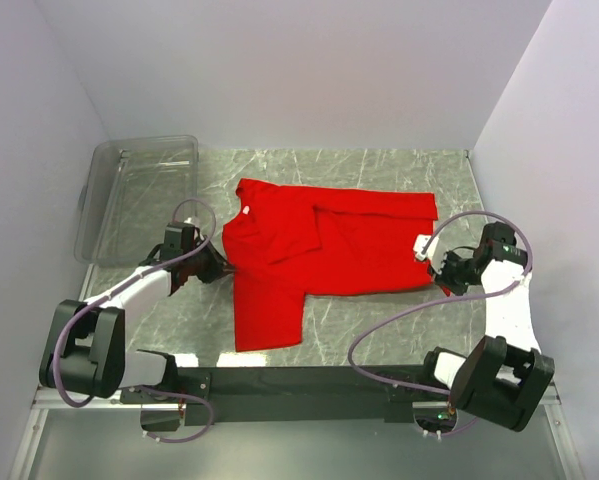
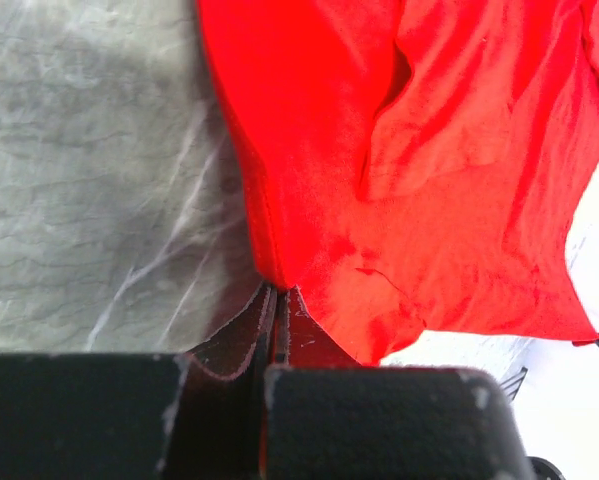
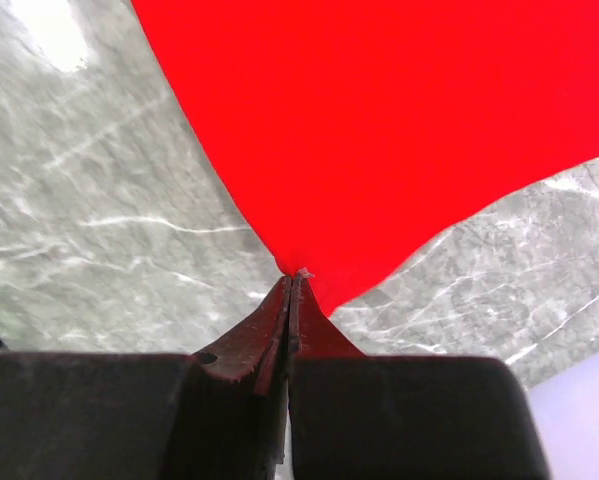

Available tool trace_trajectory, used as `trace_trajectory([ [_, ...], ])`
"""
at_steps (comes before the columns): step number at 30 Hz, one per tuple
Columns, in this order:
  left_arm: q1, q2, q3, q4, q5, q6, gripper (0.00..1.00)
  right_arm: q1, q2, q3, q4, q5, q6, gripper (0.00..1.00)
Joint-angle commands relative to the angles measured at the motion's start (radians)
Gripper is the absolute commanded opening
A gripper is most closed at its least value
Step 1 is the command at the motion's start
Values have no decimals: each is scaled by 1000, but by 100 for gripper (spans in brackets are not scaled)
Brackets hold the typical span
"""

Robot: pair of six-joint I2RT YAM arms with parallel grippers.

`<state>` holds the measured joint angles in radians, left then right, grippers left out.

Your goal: Fold and stack the t-shirts

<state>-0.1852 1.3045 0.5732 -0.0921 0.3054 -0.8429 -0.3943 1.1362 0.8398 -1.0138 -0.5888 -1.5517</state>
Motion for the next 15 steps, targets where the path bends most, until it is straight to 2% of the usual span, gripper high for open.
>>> trace_trajectory([
  [1,-2,-14,30,29,40,31,1,-11,-36,21,-56,-71,41,0],
  [10,13,-76,77,8,37,38,1,-18,-4,-14,113,-52,215,0],
  [15,24,-62,111,38,52,-13,1,-18,49,-37,242,20,315,0],
])
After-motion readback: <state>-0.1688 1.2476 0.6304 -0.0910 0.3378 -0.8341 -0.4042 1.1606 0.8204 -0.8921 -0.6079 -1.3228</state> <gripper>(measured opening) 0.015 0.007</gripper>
